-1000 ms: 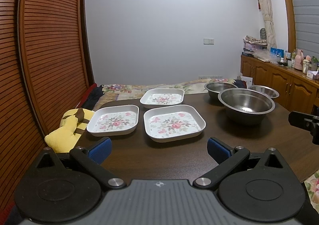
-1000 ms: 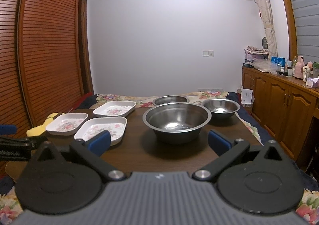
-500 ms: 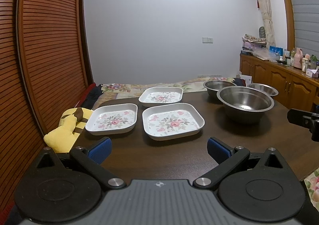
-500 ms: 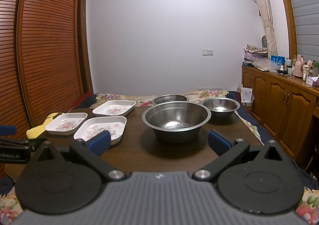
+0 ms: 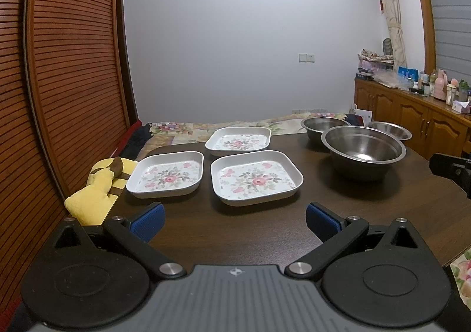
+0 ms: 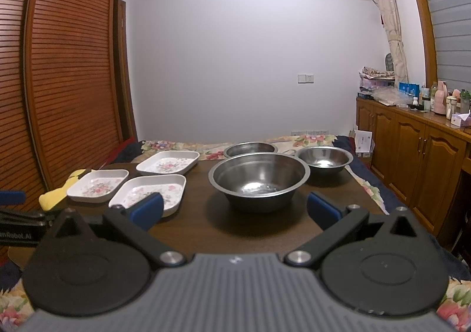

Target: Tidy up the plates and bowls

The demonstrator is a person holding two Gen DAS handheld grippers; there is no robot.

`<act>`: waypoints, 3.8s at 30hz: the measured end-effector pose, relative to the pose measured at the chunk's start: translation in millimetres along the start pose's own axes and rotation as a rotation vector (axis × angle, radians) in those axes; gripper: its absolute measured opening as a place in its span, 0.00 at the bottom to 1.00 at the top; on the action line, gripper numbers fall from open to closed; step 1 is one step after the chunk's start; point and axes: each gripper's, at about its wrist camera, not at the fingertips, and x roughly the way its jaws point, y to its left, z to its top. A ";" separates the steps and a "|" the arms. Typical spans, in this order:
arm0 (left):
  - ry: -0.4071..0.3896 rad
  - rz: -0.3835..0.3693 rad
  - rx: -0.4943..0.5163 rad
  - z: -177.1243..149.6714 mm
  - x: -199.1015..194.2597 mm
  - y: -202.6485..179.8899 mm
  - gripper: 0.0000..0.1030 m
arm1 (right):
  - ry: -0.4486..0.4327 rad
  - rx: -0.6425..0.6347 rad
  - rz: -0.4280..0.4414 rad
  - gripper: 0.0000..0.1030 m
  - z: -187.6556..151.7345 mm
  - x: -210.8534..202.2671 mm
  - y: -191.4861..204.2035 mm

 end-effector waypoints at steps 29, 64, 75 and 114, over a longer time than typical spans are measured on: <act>0.121 -0.068 -0.008 1.7 59.0 4.9 1.00 | 0.030 -0.036 0.033 1.00 5.2 25.0 -4.5; 0.087 -0.153 -0.053 58.5 133.1 94.3 0.86 | 0.093 -0.141 0.250 0.76 30.0 103.5 60.1; 0.156 -0.249 -0.045 42.4 168.8 72.6 0.60 | 0.220 -0.183 0.253 0.47 12.6 146.7 76.0; 0.244 -0.247 -0.041 23.6 215.2 73.1 0.13 | 0.350 -0.092 0.206 0.31 -7.1 199.2 70.9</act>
